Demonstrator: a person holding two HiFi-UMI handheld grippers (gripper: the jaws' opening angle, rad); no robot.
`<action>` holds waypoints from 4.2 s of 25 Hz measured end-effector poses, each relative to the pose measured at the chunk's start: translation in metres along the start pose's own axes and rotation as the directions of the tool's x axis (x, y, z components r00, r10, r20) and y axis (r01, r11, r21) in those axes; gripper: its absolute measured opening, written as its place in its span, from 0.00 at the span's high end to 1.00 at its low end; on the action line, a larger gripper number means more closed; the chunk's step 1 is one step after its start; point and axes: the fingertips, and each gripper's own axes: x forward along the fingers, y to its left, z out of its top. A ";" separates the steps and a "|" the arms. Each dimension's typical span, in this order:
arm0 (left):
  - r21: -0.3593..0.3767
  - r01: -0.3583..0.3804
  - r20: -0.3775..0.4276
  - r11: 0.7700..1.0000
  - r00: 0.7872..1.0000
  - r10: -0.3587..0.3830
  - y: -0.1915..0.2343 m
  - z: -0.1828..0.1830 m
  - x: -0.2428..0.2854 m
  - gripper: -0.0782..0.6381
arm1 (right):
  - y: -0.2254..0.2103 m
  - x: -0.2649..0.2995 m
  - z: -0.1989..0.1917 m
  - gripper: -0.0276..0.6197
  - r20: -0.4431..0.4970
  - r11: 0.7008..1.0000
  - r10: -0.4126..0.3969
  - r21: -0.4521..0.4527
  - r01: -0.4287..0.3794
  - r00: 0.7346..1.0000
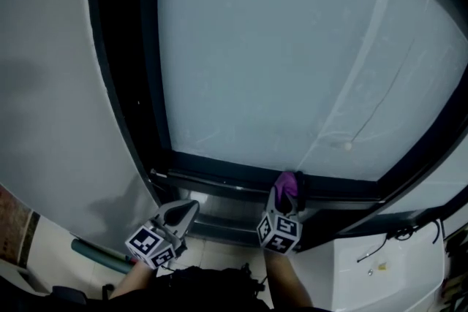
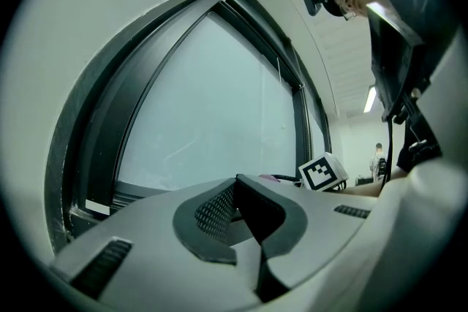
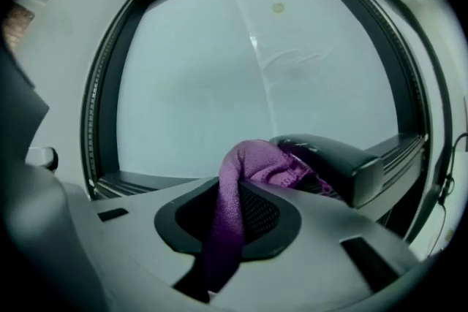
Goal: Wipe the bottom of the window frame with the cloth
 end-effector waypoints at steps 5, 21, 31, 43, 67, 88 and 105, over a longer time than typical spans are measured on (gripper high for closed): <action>0.004 0.006 -0.010 1.000 1.000 -0.006 0.006 0.003 -0.012 0.89 | 0.000 0.005 0.005 0.84 -0.009 0.999 -0.044 0.020 0.044 0.999; -0.012 0.019 -0.009 1.000 1.000 -0.019 0.024 0.002 -0.020 0.89 | 0.015 0.042 0.022 0.84 -0.176 0.995 0.090 -0.019 -0.095 0.980; -0.031 -0.003 -0.034 1.000 0.999 0.001 0.031 -0.001 -0.021 0.89 | 0.029 0.043 0.012 0.84 -0.272 0.979 0.184 -0.035 -0.200 0.945; -0.045 -0.063 -0.045 0.997 0.997 0.061 0.036 -0.002 -0.026 0.89 | 0.054 0.046 0.007 0.84 -0.334 0.938 0.236 -0.168 -0.304 0.913; 0.008 -0.253 -0.047 0.967 0.966 0.253 0.033 0.003 -0.053 0.89 | 0.096 0.050 0.000 0.84 -0.392 0.855 0.403 -0.161 -0.493 0.827; 0.049 -0.371 -0.032 0.927 0.927 0.373 0.044 0.009 -0.094 0.89 | 0.151 0.059 -0.006 0.84 -0.431 0.791 0.470 -0.181 -0.584 0.770; 0.043 -0.448 0.012 0.893 0.894 0.448 0.052 0.011 -0.115 0.89 | 0.197 0.068 -0.007 0.84 -0.471 0.725 0.529 -0.181 -0.664 0.706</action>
